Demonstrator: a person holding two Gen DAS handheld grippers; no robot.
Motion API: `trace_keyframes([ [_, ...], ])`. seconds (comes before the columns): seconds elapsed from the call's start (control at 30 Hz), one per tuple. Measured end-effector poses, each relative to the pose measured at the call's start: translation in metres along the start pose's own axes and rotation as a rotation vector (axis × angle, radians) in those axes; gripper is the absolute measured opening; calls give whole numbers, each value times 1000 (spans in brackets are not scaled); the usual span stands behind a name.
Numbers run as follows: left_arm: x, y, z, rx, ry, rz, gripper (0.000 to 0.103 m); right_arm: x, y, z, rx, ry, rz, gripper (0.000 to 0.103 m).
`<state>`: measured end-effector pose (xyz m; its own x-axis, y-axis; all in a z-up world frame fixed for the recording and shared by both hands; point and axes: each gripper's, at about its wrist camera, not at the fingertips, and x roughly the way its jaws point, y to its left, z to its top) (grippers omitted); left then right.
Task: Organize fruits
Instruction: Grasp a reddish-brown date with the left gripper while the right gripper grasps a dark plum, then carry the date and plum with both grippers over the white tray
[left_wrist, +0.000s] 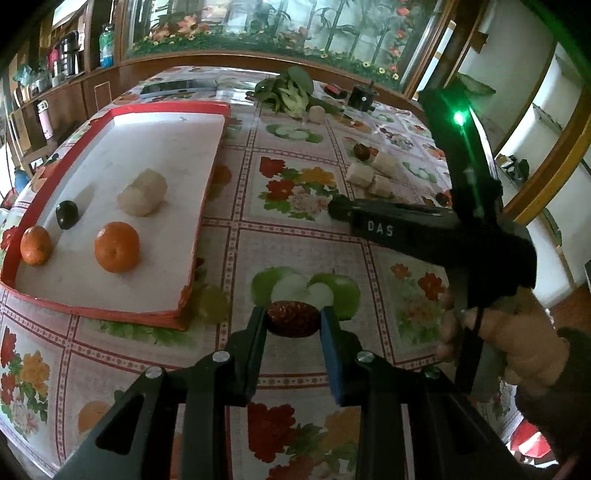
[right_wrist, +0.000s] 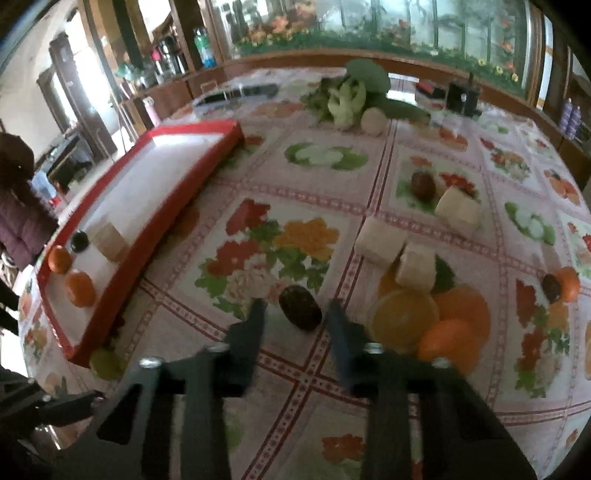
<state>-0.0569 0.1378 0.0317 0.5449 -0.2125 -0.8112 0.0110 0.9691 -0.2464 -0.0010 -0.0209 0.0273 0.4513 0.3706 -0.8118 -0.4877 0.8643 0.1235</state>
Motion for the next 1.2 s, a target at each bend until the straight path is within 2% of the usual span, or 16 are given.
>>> trace_keyframes([
  [0.17,1,1,1,3,4,-19,32,-5,-4,-3,13,-17,-9,22],
  [0.47,6,-9,9,40,12,-63,32,-40,-5,-20,72,-62,-27,22],
  [0.67,4,-12,17,60,0,-91,32,-66,2,-37,99,-103,-57,22],
  [0.9,-2,-7,24,75,-12,-111,32,-74,18,-53,98,-110,-89,23],
  [1.03,-7,0,27,77,-21,-116,32,-74,29,-50,88,-115,-85,23],
  [1.2,-17,22,34,49,-40,-82,32,-64,52,-34,60,-113,-38,23],
])
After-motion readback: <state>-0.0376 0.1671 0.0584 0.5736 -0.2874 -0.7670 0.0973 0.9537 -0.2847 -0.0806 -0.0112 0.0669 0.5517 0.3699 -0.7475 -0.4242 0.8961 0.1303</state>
